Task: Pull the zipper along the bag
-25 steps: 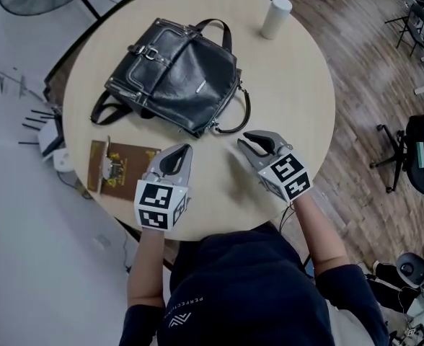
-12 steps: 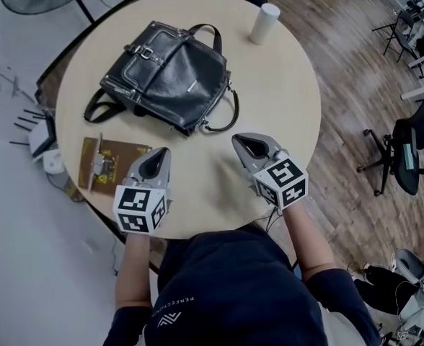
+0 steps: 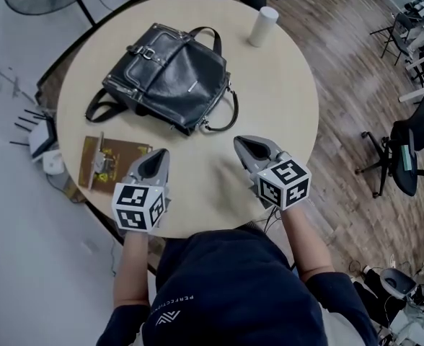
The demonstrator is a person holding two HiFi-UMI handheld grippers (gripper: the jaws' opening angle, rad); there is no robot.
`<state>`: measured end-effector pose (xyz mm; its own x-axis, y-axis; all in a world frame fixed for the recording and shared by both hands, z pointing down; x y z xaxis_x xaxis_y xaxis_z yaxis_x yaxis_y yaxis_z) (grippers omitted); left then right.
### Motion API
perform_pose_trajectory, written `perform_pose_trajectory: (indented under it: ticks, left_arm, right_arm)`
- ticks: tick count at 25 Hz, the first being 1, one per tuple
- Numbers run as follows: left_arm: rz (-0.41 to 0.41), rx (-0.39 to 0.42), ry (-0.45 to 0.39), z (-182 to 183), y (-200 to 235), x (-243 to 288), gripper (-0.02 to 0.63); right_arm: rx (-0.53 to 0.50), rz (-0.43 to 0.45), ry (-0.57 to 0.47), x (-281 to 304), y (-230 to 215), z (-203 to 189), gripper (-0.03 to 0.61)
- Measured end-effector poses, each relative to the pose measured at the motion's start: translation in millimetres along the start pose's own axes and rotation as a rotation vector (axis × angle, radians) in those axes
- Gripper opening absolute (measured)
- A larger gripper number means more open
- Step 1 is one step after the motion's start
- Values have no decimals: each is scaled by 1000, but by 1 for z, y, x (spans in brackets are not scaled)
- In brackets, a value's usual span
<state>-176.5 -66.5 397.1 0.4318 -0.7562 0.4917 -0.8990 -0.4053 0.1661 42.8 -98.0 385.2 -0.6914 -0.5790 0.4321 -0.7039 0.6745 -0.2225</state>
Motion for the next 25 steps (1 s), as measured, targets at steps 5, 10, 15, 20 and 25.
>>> perform_pose_trajectory:
  ticks: [5, 10, 15, 20, 25]
  left_arm:
    - [4, -8, 6, -1, 1, -2, 20]
    - [7, -6, 6, -1, 1, -4, 20]
    - [10, -4, 4, 1, 2, -4, 20]
    - [13, -8, 4, 1, 1, -4, 20]
    - [11, -8, 12, 0, 0, -4, 20]
  right_arm:
    - [11, -10, 6, -1, 1, -1, 2]
    - [27, -7, 6, 0, 3, -3, 2]
    - [32, -5, 5, 1, 4, -3, 2]
    - [40, -2, 0, -1, 3, -2, 2]
    - [50, -4, 1, 0, 3, -4, 2]
Point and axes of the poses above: the fingertips, and each gripper's own axes: x forward along the fingers, y to its left, z out of its top, the point moved 5 cm from there along -x, backward along the fingers, and after that the axes turned 1 degree about z, right-handed, at the moved point
